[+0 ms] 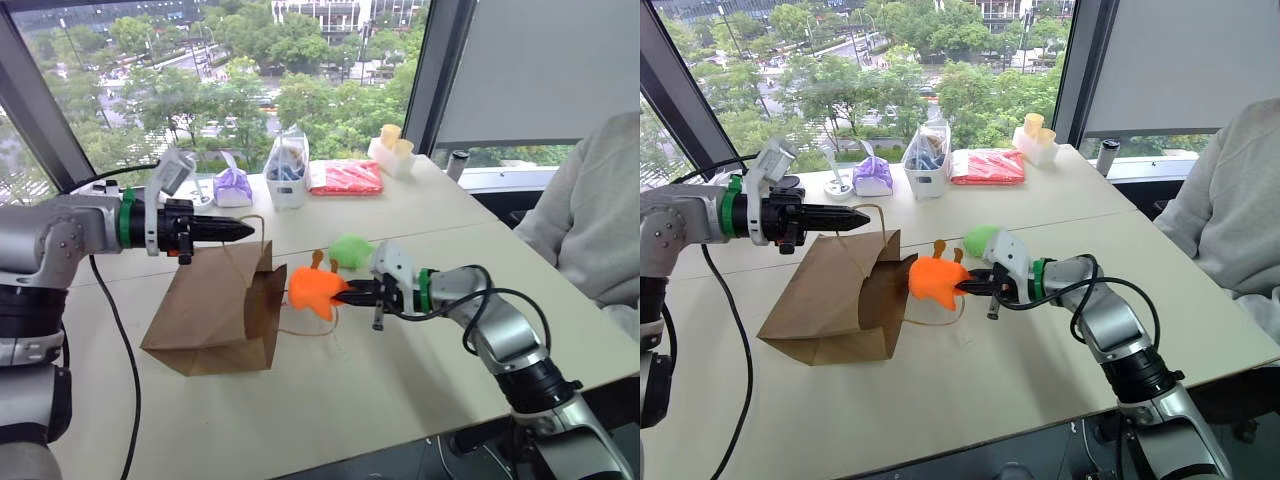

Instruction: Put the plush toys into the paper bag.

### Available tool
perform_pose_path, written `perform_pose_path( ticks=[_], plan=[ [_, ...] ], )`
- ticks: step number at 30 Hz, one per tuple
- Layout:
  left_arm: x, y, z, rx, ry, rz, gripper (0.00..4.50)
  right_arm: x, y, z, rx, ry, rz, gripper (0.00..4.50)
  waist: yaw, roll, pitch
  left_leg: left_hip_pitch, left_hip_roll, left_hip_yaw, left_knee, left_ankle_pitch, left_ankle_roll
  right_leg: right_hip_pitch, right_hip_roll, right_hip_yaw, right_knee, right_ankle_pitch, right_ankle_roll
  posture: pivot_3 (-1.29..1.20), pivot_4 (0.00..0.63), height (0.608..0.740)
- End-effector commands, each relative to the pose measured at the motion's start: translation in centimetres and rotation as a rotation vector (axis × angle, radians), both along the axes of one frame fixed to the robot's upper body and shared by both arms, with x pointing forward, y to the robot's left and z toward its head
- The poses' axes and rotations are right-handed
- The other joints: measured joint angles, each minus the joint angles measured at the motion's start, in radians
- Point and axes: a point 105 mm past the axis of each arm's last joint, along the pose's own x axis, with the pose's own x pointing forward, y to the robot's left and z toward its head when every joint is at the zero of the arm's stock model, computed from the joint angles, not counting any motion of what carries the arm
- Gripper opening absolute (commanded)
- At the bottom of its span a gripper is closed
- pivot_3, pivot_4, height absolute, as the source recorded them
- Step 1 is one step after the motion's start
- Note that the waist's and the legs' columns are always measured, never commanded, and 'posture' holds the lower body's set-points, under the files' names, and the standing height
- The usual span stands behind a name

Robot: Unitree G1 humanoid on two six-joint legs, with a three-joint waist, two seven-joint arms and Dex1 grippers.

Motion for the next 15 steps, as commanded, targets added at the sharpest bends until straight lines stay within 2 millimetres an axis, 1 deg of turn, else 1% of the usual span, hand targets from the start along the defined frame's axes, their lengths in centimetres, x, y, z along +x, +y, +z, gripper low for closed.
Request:
perform_pose_path(
  ticks=[1,3,8,11,15],
  plan=[
    [-0.3,-0.1,1.0,-0.002,-0.046,-0.017,0.0,0.1,2.1,1.8,0.017,-0.062,0.049,0.07,0.004,0.0,0.0,-0.001,0.0,0.0,0.0,0.0,0.0,0.0,0.0,0.0,0.0,0.0,0.0,0.0,0.15,0.74],
    [-0.3,-0.2,0.9,-0.003,-0.045,-0.018,0.0,0.2,3.2,1.8,-0.002,-0.072,0.077,0.07,0.006,0.0,0.0,-0.001,0.0,0.0,0.0,0.0,0.0,0.0,-0.001,0.0,0.0,0.0,0.0,0.0,0.15,0.74],
    [-0.5,-0.3,1.0,-0.009,-0.043,-0.025,0.0,1.4,4.9,1.3,-0.074,-0.096,0.09,0.07,0.018,0.0,0.0,-0.002,0.0,-0.001,-0.001,0.0,0.0,-0.001,-0.001,0.0,0.0,0.0,0.0,0.0,0.15,0.74],
    [-0.6,-0.4,0.9,-0.013,-0.041,-0.027,0.0,1.7,6.4,1.0,-0.124,-0.085,0.117,0.07,0.02,0.0,0.0,-0.002,-0.001,-0.001,0.0,0.0,0.0,-0.001,-0.001,0.0,0.0,0.0,0.0,0.0,0.15,0.74],
    [-0.5,-0.5,1.1,-0.027,-0.044,-0.026,0.0,2.6,6.8,0.0,-0.186,-0.069,0.097,0.07,0.019,-0.001,0.0,-0.002,-0.001,-0.001,0.0,0.0,0.0,-0.001,-0.001,0.0,0.0,0.0,0.0,0.0,0.15,0.74]
  ],
)
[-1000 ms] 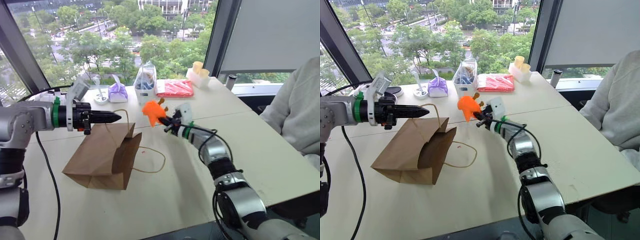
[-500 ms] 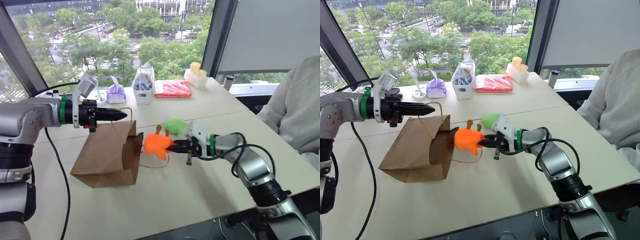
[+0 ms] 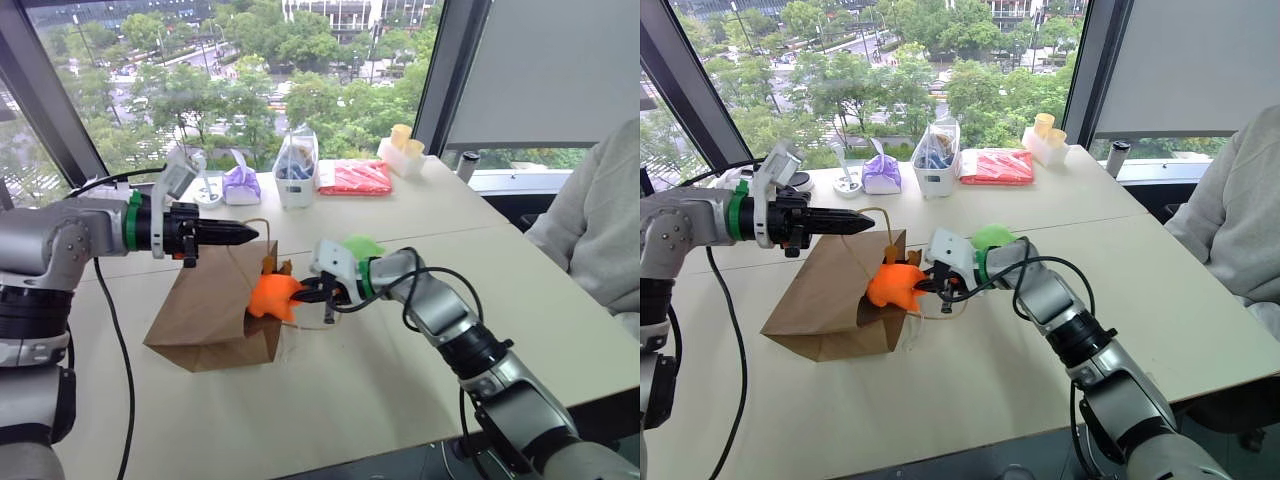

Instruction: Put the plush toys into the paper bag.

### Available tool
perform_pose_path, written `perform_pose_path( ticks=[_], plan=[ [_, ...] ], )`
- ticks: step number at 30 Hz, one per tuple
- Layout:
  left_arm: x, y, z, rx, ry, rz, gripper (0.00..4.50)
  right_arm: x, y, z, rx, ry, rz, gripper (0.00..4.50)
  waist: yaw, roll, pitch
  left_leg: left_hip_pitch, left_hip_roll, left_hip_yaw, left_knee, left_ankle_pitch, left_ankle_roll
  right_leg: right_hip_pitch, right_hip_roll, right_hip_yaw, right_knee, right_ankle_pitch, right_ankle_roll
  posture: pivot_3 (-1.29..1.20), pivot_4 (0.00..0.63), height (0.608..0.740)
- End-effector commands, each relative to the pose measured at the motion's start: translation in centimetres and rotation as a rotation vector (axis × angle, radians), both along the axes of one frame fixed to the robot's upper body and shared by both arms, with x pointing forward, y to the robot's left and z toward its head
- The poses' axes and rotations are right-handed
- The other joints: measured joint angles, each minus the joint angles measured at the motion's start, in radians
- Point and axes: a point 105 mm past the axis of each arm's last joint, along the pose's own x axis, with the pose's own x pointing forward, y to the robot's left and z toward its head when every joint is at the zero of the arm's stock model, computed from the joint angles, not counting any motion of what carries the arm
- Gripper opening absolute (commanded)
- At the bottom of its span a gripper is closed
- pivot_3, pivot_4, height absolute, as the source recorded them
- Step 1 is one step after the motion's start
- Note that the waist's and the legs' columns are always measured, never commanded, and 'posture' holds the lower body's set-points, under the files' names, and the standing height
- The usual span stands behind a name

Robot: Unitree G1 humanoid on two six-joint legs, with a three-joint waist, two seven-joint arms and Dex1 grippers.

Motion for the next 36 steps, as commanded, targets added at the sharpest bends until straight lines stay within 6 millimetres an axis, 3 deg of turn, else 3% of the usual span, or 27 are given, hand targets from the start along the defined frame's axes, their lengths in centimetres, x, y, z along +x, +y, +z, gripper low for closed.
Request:
perform_pose_path(
  ticks=[1,8,15,26,31,36],
  plan=[
    [-0.4,0.1,1.4,-0.017,-0.053,-0.002,0.0,0.6,0.5,0.4,-0.011,-0.021,-0.01,0.07,0.0,0.0,0.0,0.0,0.0,0.0,0.0,0.0,0.0,0.0,0.0,0.0,0.0,0.0,0.0,0.0,0.15,0.74],
    [-0.4,-0.2,0.9,-0.018,-0.046,-0.006,0.0,0.3,3.1,2.1,0.049,0.021,0.025,0.07,-0.006,0.0,0.0,0.0,0.0,0.0,-0.001,0.0,0.0,-0.001,0.0,0.0,0.001,0.0,0.0,0.0,0.15,0.74],
    [-0.5,-0.7,0.8,-0.028,-0.039,-0.026,0.0,0.7,5.4,-0.1,0.01,0.121,-0.003,0.07,-0.004,-0.001,0.0,0.0,0.0,-0.001,-0.001,0.0,0.0,-0.001,0.0,0.0,0.002,0.001,-0.001,0.0,0.15,0.74],
    [-0.9,-0.9,0.7,-0.044,-0.025,-0.024,0.0,2.1,9.6,0.4,0.144,0.211,-0.11,0.07,-0.027,0.0,0.0,0.0,0.0,-0.002,-0.002,0.0,-0.001,-0.003,0.0,0.0,0.004,0.001,-0.001,0.0,0.15,0.74],
    [-0.9,-0.2,1.5,-0.07,-0.035,0.003,0.0,1.4,10.4,-0.1,0.183,0.244,-0.07,0.07,-0.026,-0.001,0.0,0.0,0.0,-0.003,-0.001,0.0,-0.002,-0.002,0.0,0.0,0.004,0.001,-0.001,0.0,0.15,0.74],
    [-0.9,0.5,4.0,-0.176,-0.066,0.017,0.0,1.0,10.5,0.1,0.228,0.192,-0.046,0.07,-0.028,-0.001,0.0,0.0,0.0,-0.003,-0.001,0.0,-0.002,-0.003,0.0,0.0,0.004,0.001,-0.001,0.0,0.15,0.74]
  ],
)
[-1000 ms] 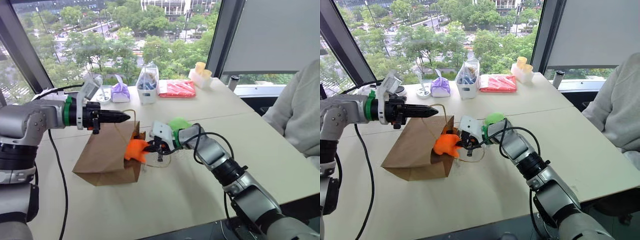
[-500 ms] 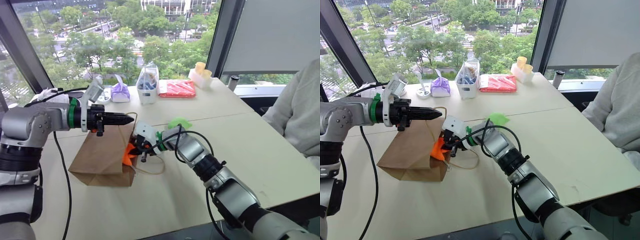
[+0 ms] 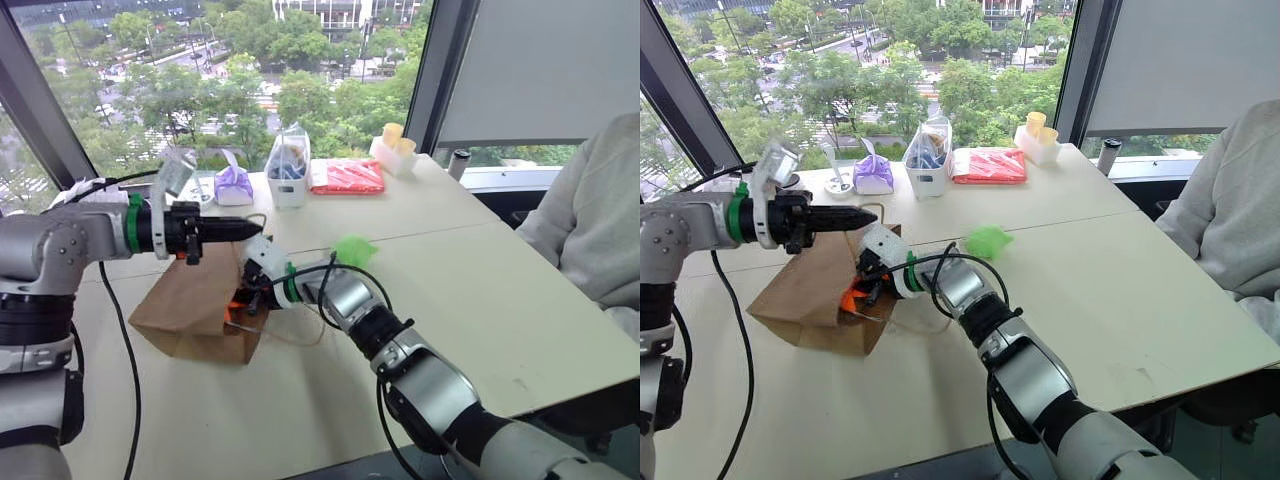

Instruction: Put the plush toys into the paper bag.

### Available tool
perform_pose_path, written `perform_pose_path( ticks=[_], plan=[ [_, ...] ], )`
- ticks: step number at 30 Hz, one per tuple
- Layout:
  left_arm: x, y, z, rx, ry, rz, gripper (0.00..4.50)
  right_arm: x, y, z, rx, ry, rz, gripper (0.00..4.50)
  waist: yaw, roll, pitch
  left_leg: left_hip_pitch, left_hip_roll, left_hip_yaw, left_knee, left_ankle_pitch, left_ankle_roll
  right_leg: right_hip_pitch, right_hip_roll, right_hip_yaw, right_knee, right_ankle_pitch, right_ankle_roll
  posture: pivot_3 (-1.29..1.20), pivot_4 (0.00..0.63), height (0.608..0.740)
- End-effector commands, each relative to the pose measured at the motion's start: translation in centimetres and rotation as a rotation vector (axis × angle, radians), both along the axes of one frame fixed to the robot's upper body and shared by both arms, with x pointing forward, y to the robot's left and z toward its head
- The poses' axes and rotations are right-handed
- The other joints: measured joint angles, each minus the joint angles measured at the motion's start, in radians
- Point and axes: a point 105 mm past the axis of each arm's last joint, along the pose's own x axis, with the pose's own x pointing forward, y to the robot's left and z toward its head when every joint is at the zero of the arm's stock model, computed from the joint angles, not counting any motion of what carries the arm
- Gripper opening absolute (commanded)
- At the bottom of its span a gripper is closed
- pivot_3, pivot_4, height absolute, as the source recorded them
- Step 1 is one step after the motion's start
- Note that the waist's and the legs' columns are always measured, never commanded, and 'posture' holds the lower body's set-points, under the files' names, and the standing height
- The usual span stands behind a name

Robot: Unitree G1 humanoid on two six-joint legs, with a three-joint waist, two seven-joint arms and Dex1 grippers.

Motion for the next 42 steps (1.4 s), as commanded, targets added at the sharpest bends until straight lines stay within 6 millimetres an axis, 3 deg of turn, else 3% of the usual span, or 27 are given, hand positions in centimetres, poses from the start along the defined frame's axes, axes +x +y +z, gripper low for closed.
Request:
perform_pose_path(
  ticks=[1,9,12,18,19,25,28,30,32,36,42],
  plan=[
    [-0.7,0.6,3.0,-0.084,-0.066,-0.007,0.0,-0.4,0.7,2.4,0.084,-0.095,0.031,0.07,0.0,0.0,0.0,0.0,0.0,0.0,0.0,0.0,0.0,0.0,0.0,0.0,0.0,0.0,0.0,0.0,0.15,0.74],
    [-0.6,0.8,2.2,-0.105,-0.02,0.014,0.0,-0.3,-1.3,3.2,0.049,-0.163,0.037,0.07,0.0,0.0,0.0,0.0,0.0,0.0,0.0,0.0,0.0,0.0,0.0,0.0,0.001,0.0,0.0,0.0,0.15,0.74],
    [-0.5,0.8,2.0,-0.105,-0.018,0.019,0.0,0.0,-1.8,3.4,0.039,-0.174,0.017,1.23,0.001,0.0,0.0,0.0,0.0,0.0,0.001,0.0,0.0,0.0,0.0,0.0,0.001,0.0,0.0,0.0,0.15,0.74],
    [-0.3,1.1,1.6,-0.123,0.002,0.048,0.0,-0.6,-2.7,5.6,0.041,-0.244,0.039,4.26,0.001,0.0,0.0,0.0,0.0,0.0,0.0,0.0,0.0,0.0,0.0,0.0,0.001,0.0,0.0,0.0,0.15,0.74],
    [-0.2,1.0,1.5,-0.124,0.004,0.05,0.0,-0.9,-2.9,5.9,0.048,-0.25,0.047,4.44,0.0,0.0,0.0,0.0,0.0,0.0,0.0,0.0,0.0,0.0,0.0,0.0,0.001,0.0,0.0,0.0,0.15,0.74],
    [-0.1,1.1,1.5,-0.14,0.007,0.066,0.0,-2.2,-6.4,8.5,0.139,-0.262,0.037,4.44,0.007,-0.001,-0.001,0.0,0.0,0.0,0.001,0.0,0.0,0.0,-0.001,0.0,0.0,0.0,0.0,0.0,0.15,0.74],
    [0.0,1.2,1.9,-0.159,-0.002,0.072,0.0,-2.1,-10.0,9.8,0.233,-0.234,-0.051,4.44,0.014,-0.002,-0.001,0.0,0.0,0.0,0.001,0.0,0.0,0.001,-0.001,0.0,-0.001,0.0,0.0,0.0,0.15,0.74],
    [0.0,1.1,2.2,-0.17,-0.007,0.069,0.0,-0.4,-12.9,10.2,0.308,-0.197,-0.206,4.44,0.016,-0.002,-0.001,0.0,0.0,0.0,0.001,0.0,0.0,0.001,-0.001,0.0,-0.001,0.0,0.0,0.0,0.15,0.74],
    [0.0,1.1,2.4,-0.177,-0.011,0.067,0.0,1.5,-15.7,9.6,0.32,-0.206,-0.362,4.44,0.017,-0.002,-0.001,0.0,0.0,0.001,0.001,0.0,0.0,0.002,-0.001,0.0,-0.002,0.0,0.0,0.0,0.15,0.74],
    [-0.1,1.2,2.7,-0.192,-0.016,0.07,0.0,5.3,-19.8,5.8,0.261,-0.19,-0.675,4.44,0.018,-0.002,-0.001,0.001,0.0,0.002,0.001,0.0,0.0,0.001,-0.001,0.001,-0.003,0.0,0.0,0.0,0.15,0.74],
    [-0.1,1.3,3.0,-0.206,-0.014,0.078,0.0,8.0,-21.1,3.1,0.189,-0.22,-0.849,4.44,0.005,-0.002,-0.001,0.001,0.0,0.003,0.0,0.0,0.0,0.0,-0.001,0.002,-0.002,0.0,0.0,0.0,0.15,0.74]
  ],
)
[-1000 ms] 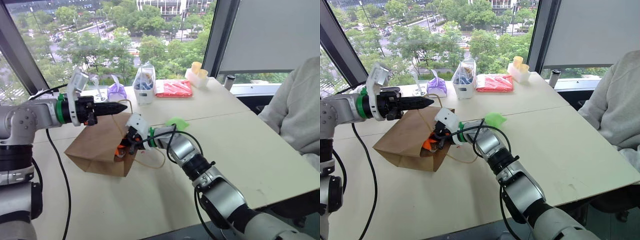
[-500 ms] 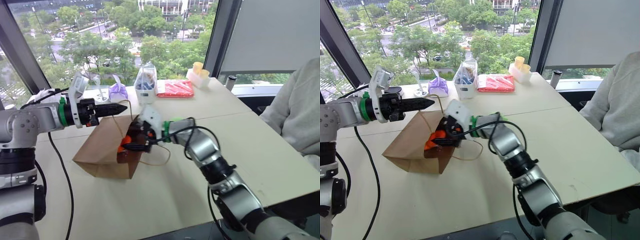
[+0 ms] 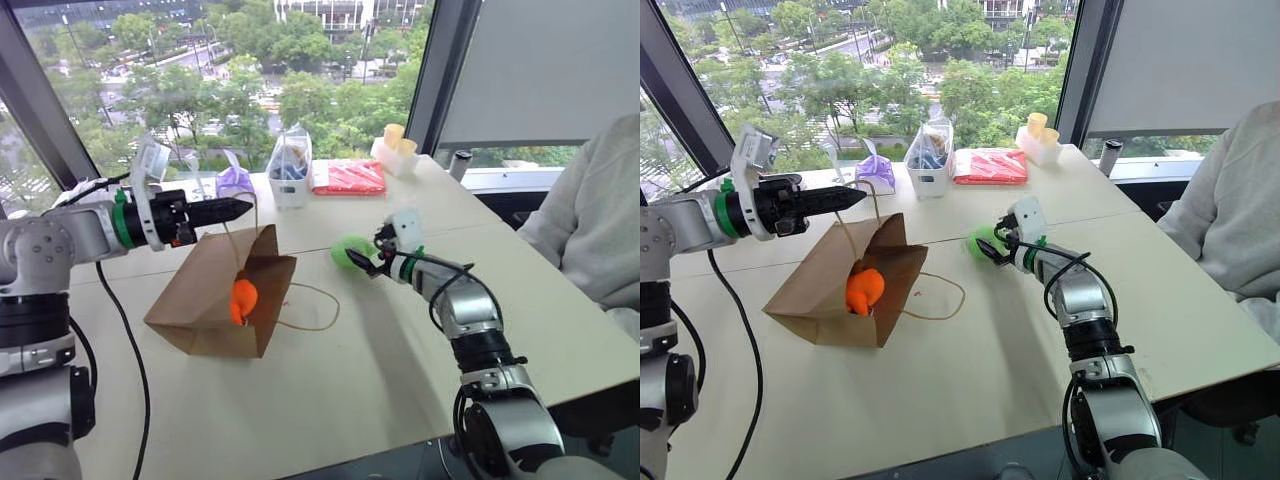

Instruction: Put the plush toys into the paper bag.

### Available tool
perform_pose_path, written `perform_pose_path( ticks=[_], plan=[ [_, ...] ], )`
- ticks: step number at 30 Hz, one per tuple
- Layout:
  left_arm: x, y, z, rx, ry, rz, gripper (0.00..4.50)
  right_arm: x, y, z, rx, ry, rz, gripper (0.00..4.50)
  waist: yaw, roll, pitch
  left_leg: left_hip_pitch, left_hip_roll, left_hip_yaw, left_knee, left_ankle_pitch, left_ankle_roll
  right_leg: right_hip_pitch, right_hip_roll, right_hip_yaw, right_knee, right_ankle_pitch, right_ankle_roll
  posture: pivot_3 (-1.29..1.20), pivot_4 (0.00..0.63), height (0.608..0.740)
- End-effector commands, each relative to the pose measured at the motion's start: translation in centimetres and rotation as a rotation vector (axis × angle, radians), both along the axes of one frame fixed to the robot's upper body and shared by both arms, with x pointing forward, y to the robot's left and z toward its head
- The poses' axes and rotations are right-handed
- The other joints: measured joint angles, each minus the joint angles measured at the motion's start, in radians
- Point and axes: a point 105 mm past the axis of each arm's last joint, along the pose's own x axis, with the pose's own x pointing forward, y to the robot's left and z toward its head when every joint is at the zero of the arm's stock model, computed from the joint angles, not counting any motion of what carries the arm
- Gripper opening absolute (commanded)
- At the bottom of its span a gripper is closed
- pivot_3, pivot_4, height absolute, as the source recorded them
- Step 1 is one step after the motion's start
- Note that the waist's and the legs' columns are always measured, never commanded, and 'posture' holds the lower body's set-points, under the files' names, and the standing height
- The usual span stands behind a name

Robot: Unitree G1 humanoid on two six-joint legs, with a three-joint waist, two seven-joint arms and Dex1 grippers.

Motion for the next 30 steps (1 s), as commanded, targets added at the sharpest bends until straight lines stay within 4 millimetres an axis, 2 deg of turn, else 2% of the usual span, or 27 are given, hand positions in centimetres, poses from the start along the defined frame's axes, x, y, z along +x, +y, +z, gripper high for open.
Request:
perform_pose_path(
  ticks=[1,5,8,9,11,15,18,21,23,24,27,30],
  plan=[
    [-0.6,0.3,1.9,-0.038,-0.062,-0.003,0.0,1.7,0.2,1.3,0.015,-0.052,-0.072,4.44,-0.004,0.0,0.0,0.0,0.0,0.0,0.0,0.0,0.0,0.0,0.0,0.0,0.0,0.0,0.0,0.0,0.15,0.74],
    [-0.7,0.4,1.9,-0.041,-0.062,0.007,0.0,3.7,0.1,-0.7,0.048,0.069,-0.188,4.44,-0.009,0.0,0.0,0.0,0.0,0.001,0.0,0.0,0.0,0.0,0.0,0.001,-0.001,0.0,0.0,0.0,0.15,0.74],
    [-0.8,0.5,1.8,-0.038,-0.06,0.018,0.0,3.9,0.9,-1.3,0.248,0.185,-0.197,4.44,-0.008,0.0,0.0,0.0,0.0,0.0,-0.001,0.0,0.0,0.0,0.0,0.0,-0.001,0.0,0.0,0.0,0.15,0.74],
    [-0.8,0.5,1.7,-0.036,-0.059,0.021,0.0,3.9,1.1,-1.6,0.29,0.221,-0.198,4.21,-0.007,0.0,0.0,0.0,0.001,0.0,-0.001,0.0,0.0,0.001,0.0,0.0,-0.001,0.0,0.0,0.0,0.15,0.74],
    [-0.8,0.5,1.6,-0.037,-0.058,0.025,0.0,3.9,0.9,-2.3,0.297,0.247,-0.218,3.55,-0.005,0.0,0.0,0.0,0.0,-0.001,-0.001,0.0,0.0,0.002,0.0,0.0,-0.001,0.0,0.0,0.0,0.15,0.74],
    [-0.8,0.5,1.5,-0.035,-0.054,0.032,0.0,3.9,1.3,-2.5,0.363,0.277,-0.207,1.51,-0.006,0.0,0.0,0.0,0.0,-0.002,0.0,0.0,0.0,0.002,0.0,0.0,-0.001,0.0,0.0,0.0,0.15,0.74],
    [-0.8,0.5,1.4,-0.035,-0.052,0.036,0.0,4.0,1.4,-2.1,0.339,0.243,-0.193,0.06,-0.008,0.0,0.0,0.0,0.0,-0.002,0.0,0.0,0.0,0.002,0.0,0.0,-0.001,0.0,0.0,0.0,0.15,0.74],
    [-0.7,0.4,1.4,-0.037,-0.05,0.035,0.0,4.1,1.9,-0.7,0.359,0.181,-0.134,0.06,-0.009,0.0,0.0,0.001,0.0,-0.001,0.0,0.0,0.0,0.002,0.001,0.0,-0.001,0.0,0.0,0.0,0.15,0.74],
    [-0.7,0.3,1.4,-0.041,-0.051,0.032,0.0,3.9,2.1,1.8,0.374,0.087,-0.049,0.06,-0.009,0.0,0.0,0.0,0.0,-0.001,0.0,0.0,0.0,0.002,0.001,0.0,-0.001,0.001,0.0,0.0,0.15,0.74],
    [-0.7,0.2,1.5,-0.042,-0.051,0.029,0.0,3.2,2.6,3.2,0.34,0.042,0.042,0.06,-0.008,0.0,0.0,0.0,0.0,-0.002,0.0,0.0,0.0,0.002,0.0,0.0,-0.001,0.001,0.0,0.0,0.15,0.74],
    [-0.7,0.0,1.6,-0.046,-0.052,0.017,0.0,-1.2,4.3,5.3,0.227,0.014,0.325,0.06,-0.002,0.0,0.0,-0.002,0.0,-0.003,0.0,0.0,0.0,0.001,0.0,0.0,-0.001,0.001,0.001,0.0,0.15,0.74],
    [-0.6,0.0,1.6,-0.049,-0.051,0.013,0.0,-5.8,5.4,6.2,0.16,0.028,0.502,0.06,-0.002,0.0,0.0,-0.002,0.0,-0.004,0.0,-0.001,0.001,0.001,0.0,0.0,-0.001,0.001,0.001,0.0,0.15,0.74]
  ],
)
